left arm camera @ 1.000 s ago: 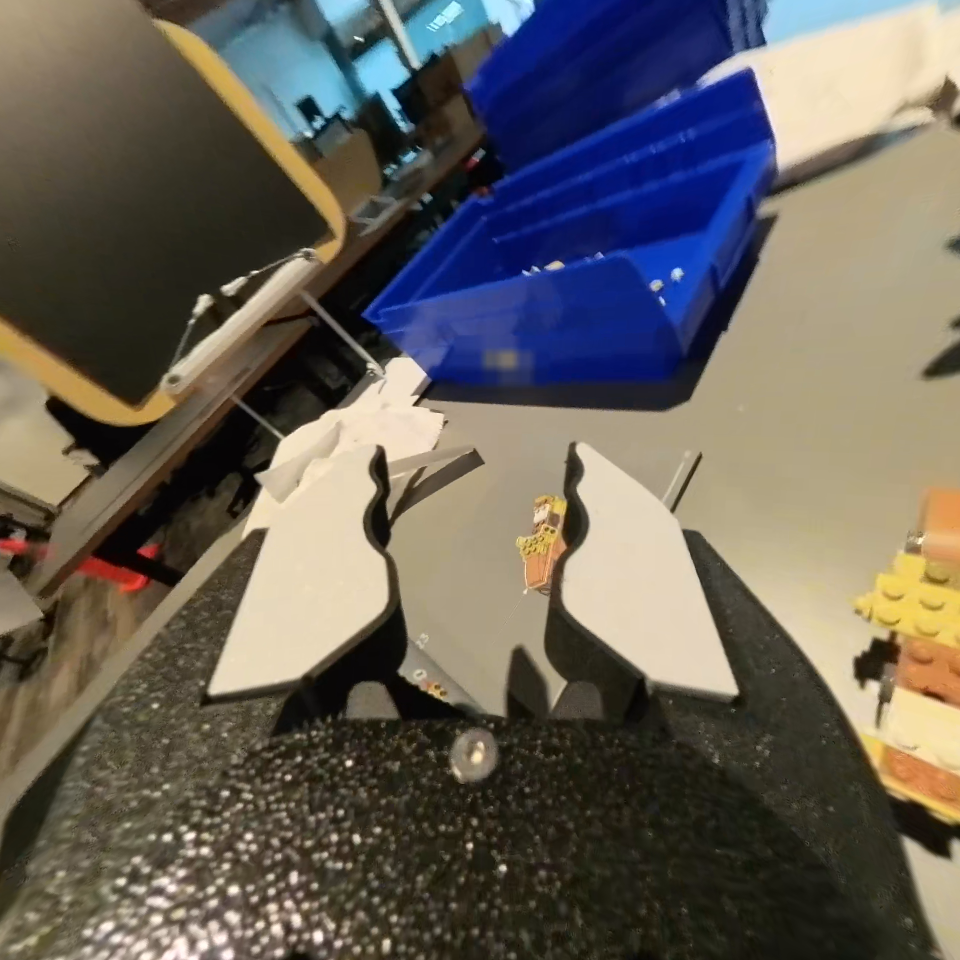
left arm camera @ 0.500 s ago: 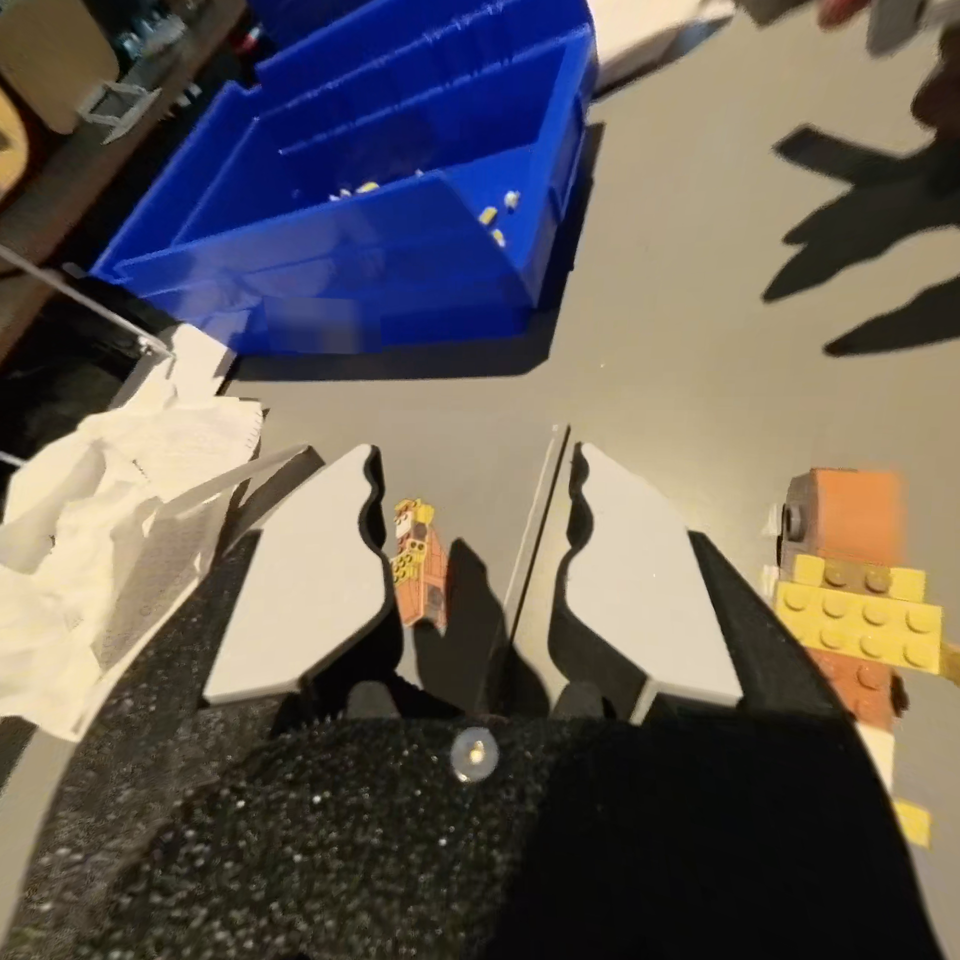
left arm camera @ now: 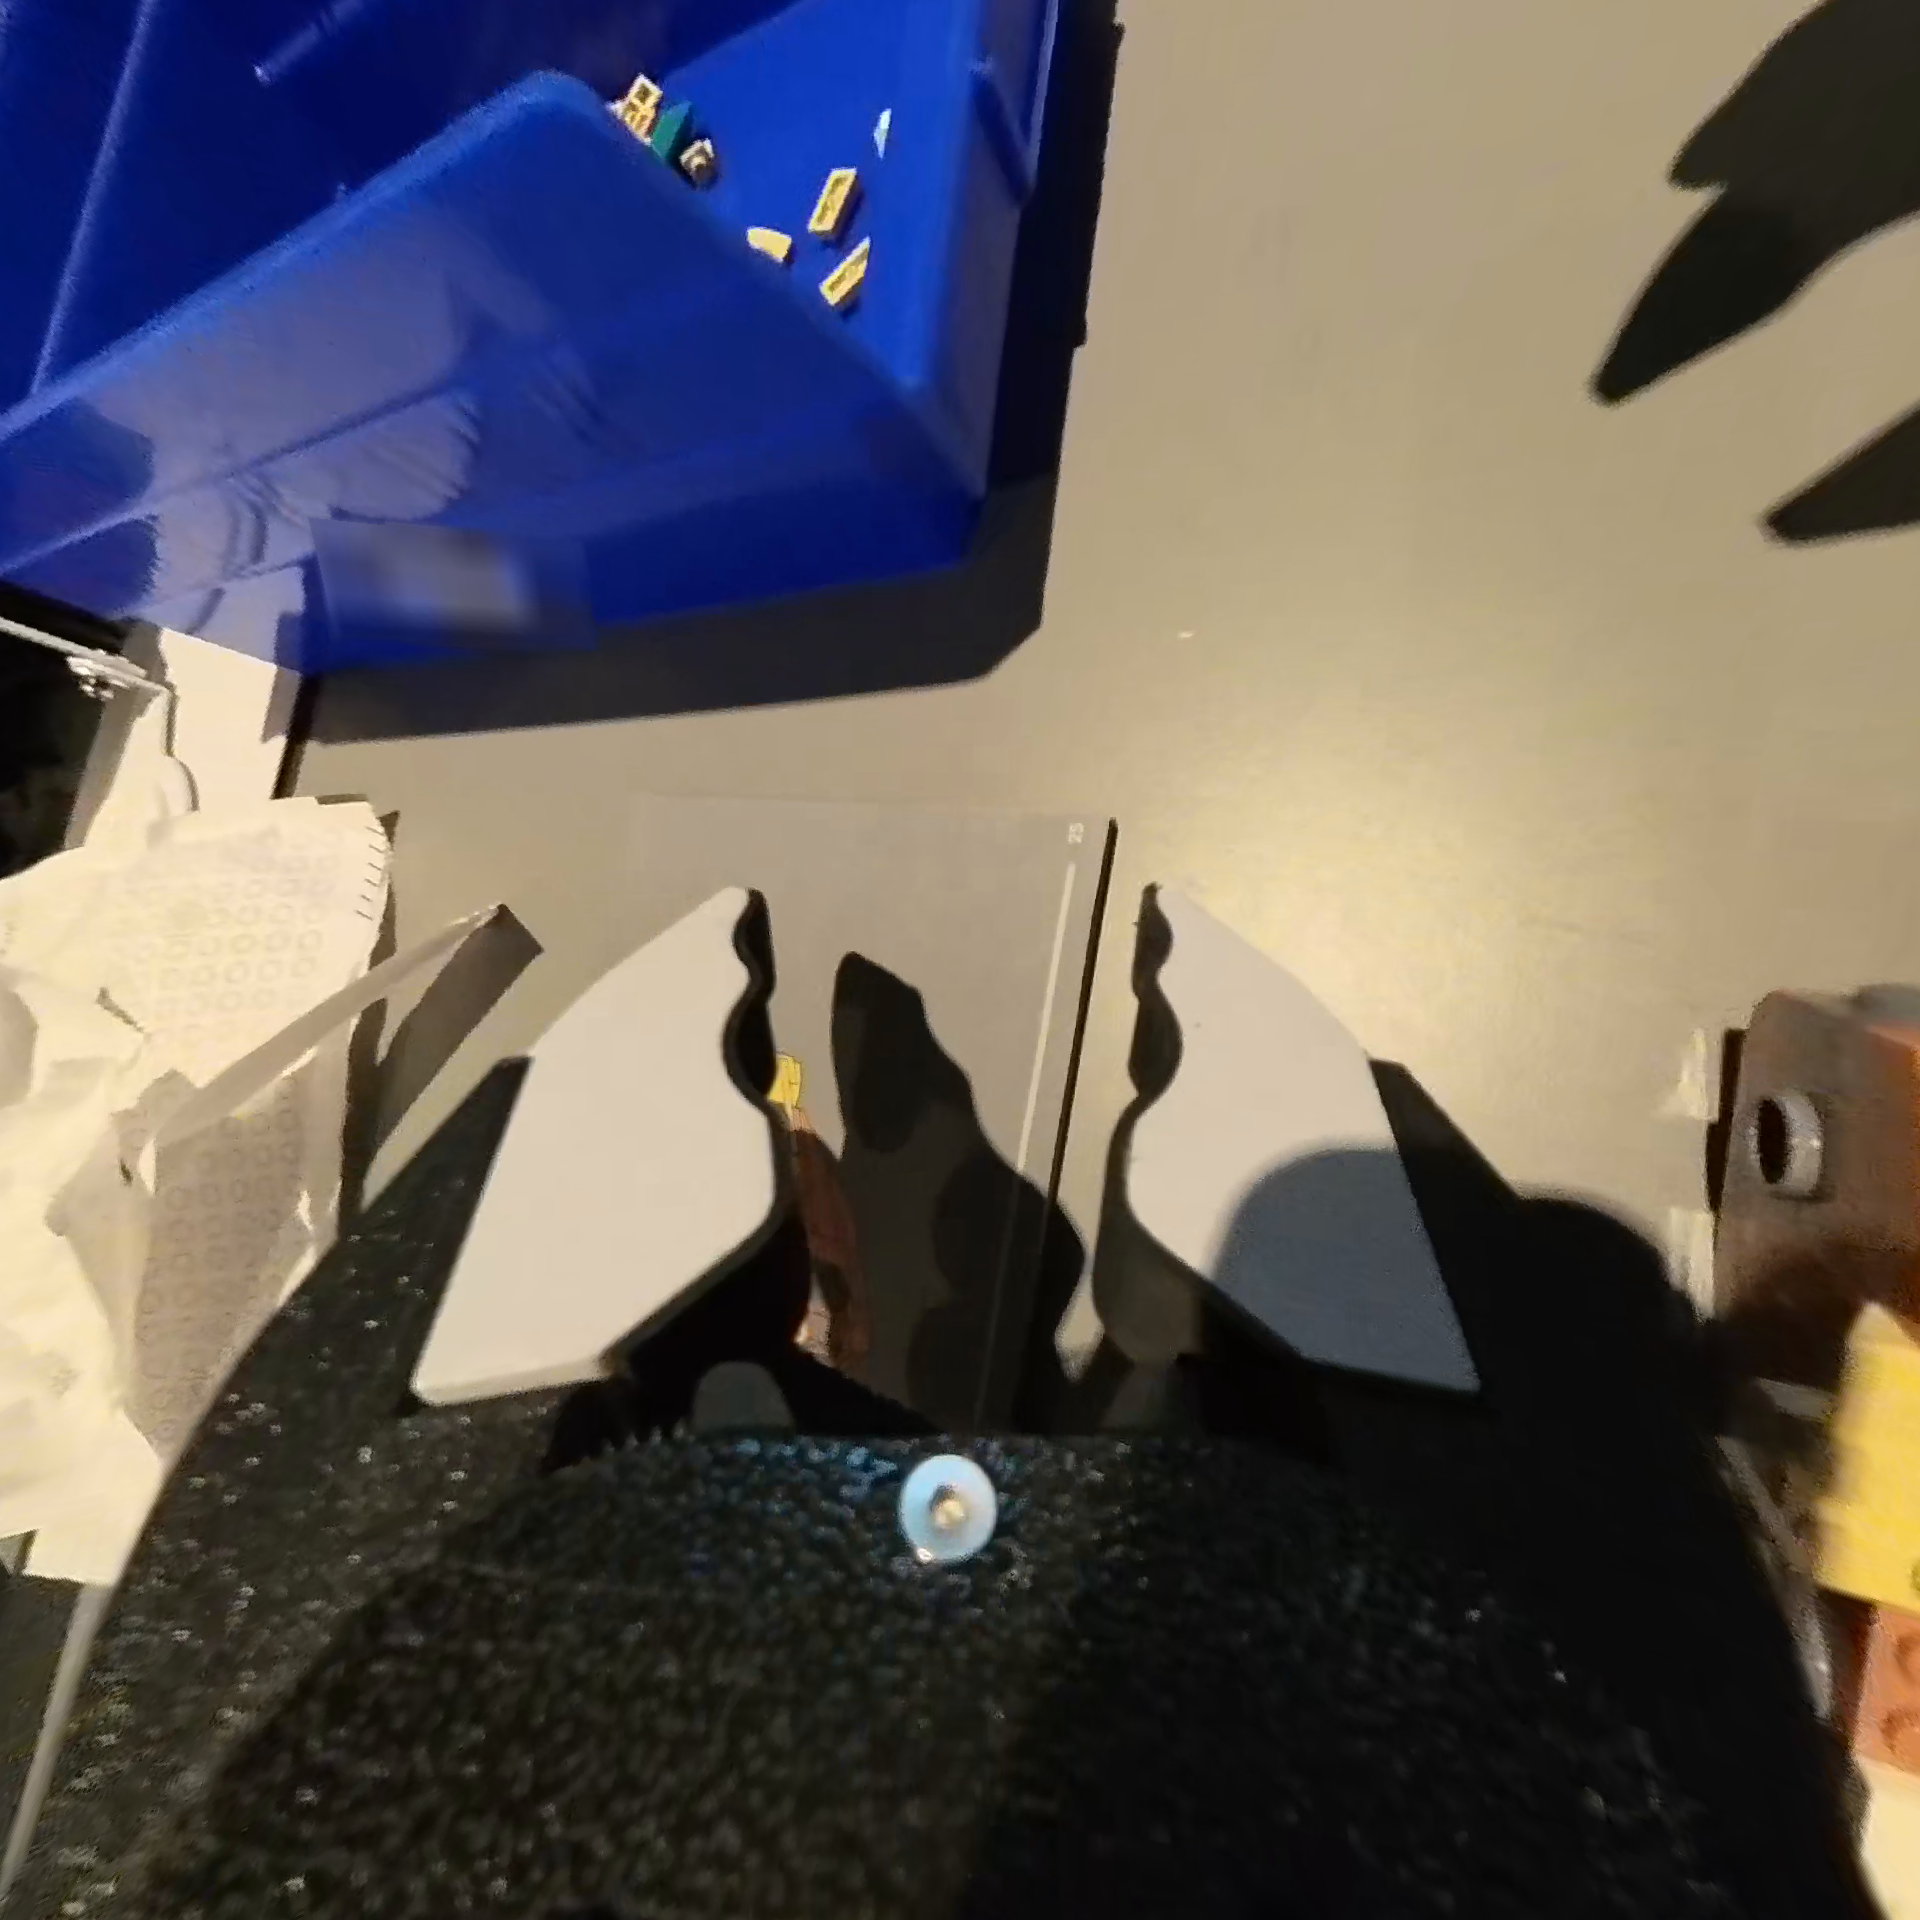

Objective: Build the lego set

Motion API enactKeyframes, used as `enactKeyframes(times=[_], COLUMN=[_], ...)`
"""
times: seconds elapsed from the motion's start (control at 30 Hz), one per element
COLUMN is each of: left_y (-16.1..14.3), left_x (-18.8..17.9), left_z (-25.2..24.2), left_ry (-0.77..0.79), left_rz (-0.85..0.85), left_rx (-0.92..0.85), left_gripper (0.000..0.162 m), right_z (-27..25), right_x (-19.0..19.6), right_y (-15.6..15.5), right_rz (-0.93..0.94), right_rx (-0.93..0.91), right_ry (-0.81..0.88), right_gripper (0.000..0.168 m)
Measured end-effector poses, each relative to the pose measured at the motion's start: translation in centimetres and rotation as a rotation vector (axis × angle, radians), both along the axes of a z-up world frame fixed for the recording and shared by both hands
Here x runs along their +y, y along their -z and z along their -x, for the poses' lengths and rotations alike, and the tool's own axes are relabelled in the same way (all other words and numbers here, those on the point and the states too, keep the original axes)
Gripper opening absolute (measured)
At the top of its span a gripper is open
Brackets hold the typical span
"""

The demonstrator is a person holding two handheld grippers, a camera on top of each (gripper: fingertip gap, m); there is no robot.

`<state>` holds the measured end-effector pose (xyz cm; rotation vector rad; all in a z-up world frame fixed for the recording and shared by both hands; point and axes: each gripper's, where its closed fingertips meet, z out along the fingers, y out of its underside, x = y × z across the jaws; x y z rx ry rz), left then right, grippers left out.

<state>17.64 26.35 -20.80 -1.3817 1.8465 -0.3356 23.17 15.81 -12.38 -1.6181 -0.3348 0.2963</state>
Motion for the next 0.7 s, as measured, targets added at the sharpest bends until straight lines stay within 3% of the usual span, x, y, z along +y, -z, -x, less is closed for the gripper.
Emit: enactKeyframes(times=[0.7], left_y=[0.18], left_x=[1.04], left_z=[0.73], left_ry=[-0.072], left_rz=[0.101], left_rx=[-0.013], left_gripper=[0.064], right_z=[0.16], right_x=[0.02], right_y=[0.08], right_rz=[0.038], right_rx=[0.079], right_ry=[-0.042], right_gripper=[0.026])
